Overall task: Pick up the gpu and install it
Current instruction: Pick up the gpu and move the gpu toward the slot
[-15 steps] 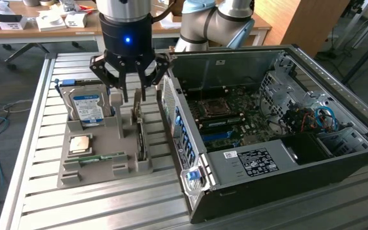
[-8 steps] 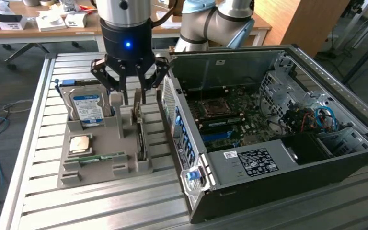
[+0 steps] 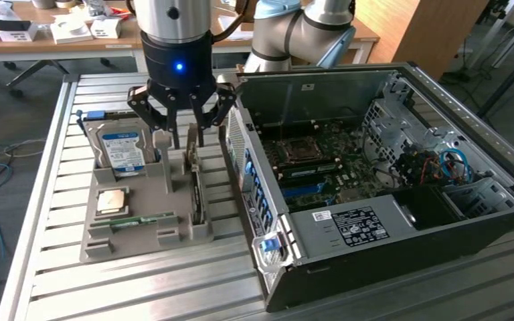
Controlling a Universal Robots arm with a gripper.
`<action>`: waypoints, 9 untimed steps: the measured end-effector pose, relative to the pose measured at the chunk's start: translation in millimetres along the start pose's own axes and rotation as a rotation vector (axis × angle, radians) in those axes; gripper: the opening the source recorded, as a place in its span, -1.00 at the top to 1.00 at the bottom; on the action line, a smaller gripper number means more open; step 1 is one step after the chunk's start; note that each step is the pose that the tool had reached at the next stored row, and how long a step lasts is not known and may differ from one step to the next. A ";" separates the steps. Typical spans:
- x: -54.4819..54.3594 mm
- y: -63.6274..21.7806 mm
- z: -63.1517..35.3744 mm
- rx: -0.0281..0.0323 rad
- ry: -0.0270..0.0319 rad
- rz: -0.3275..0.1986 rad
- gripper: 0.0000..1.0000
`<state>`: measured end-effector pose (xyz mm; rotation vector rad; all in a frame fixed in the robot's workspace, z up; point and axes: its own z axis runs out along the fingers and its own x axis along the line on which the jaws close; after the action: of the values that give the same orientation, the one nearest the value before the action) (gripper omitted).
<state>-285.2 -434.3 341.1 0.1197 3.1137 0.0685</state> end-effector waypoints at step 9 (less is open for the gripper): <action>0.0 -0.1 2.0 -0.0002 -0.0002 0.000 0.17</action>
<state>-285.1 -434.3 339.1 0.1197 3.1135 0.0689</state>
